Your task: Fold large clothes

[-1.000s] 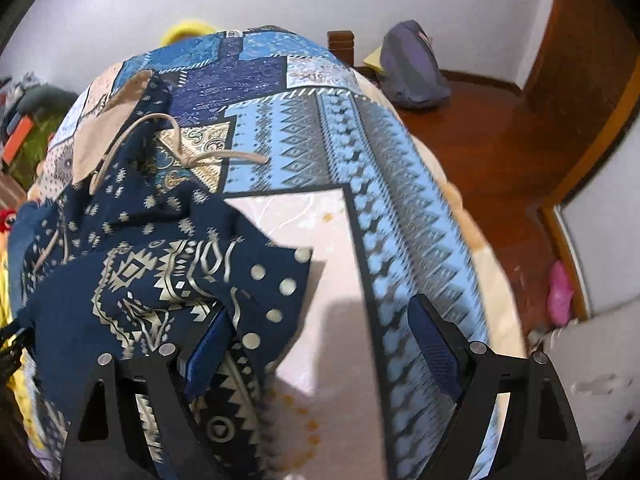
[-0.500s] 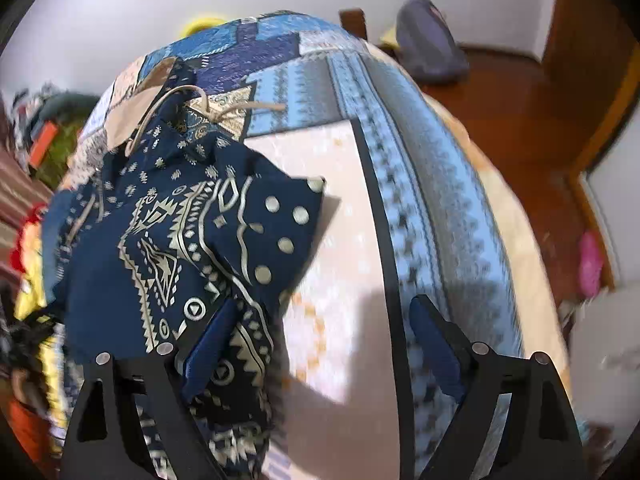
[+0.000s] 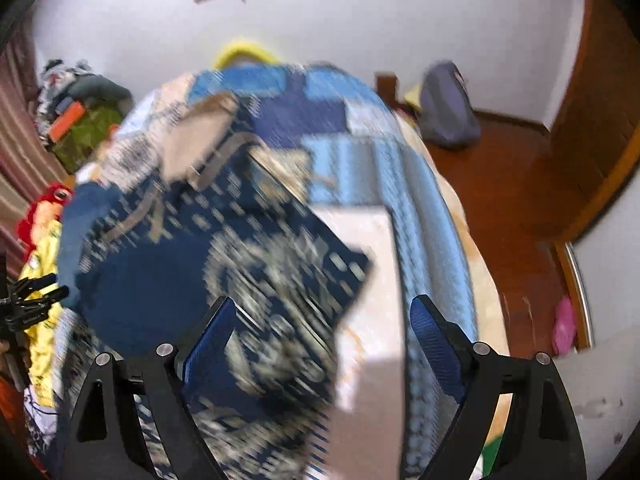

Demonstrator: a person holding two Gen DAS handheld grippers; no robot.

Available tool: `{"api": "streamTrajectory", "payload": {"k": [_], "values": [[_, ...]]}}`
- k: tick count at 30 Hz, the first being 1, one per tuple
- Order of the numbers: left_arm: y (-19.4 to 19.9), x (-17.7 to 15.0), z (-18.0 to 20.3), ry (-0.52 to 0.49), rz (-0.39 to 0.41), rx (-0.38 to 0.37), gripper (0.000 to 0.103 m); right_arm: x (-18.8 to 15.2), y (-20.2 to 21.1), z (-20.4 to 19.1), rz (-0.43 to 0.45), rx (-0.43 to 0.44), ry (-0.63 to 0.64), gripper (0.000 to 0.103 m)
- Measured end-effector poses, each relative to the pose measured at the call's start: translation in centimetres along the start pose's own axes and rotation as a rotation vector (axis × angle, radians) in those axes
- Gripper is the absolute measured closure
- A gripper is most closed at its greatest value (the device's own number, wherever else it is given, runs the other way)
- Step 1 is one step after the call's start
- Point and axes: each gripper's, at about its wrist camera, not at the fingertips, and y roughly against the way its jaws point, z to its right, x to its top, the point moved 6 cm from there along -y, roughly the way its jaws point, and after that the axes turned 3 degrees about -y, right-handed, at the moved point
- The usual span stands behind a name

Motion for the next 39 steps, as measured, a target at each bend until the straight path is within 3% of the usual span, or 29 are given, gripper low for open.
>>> {"api": "streamTrajectory", "payload": {"k": [7,12,16,25,28,29,30,33,35,36,37,39], "values": [[-1.5,8.5,1.3,-0.016,0.063,-0.044,0.032,6.6,-1.7,-5.9,0.052,0.095,0.033,0.015],[-6.1,13.1,1.2,0.024,0.040,-0.064,0.032,10.6,-7.1,-8.8,0.016,0.077,0.055,0.015],[-11.0,16.0,0.9,0.090,-0.008,-0.131,0.032,12.9,-13.0,-9.7,-0.045,0.072,0.031,0.015],[-20.4,18.4,0.1,0.260,-0.119,-0.201,0.032,15.9,-25.9,-11.0,-0.209,0.097,-0.113,0.015],[-22.5,18.1,-0.3,0.334,-0.145,-0.224,0.033,16.1,-27.4,-11.6,-0.189,0.064,-0.085,0.016],[-23.1,18.0,-0.2,0.343,-0.153,-0.238,0.037,16.2,-27.6,-11.9,-0.168,0.051,-0.062,0.017],[-23.4,18.0,0.0,0.345,-0.149,-0.252,0.043,16.1,-27.5,-12.1,-0.153,0.050,-0.046,0.020],[-23.0,17.9,0.9,0.319,-0.118,-0.262,0.068,15.9,-26.9,-12.6,-0.108,0.079,-0.011,0.046],[-22.2,17.9,1.8,0.268,-0.108,-0.224,0.088,15.9,-26.4,-12.8,-0.098,0.098,-0.009,0.073],[-21.7,17.9,2.1,0.242,-0.102,-0.198,0.091,15.8,-26.0,-12.8,-0.100,0.102,-0.013,0.079],[-20.6,18.0,2.5,0.215,-0.086,-0.182,0.091,15.8,-25.5,-12.8,-0.100,0.101,-0.020,0.091],[-18.6,18.2,3.0,0.182,-0.054,-0.180,0.092,15.7,-24.0,-12.7,-0.091,0.081,-0.011,0.094]]}}
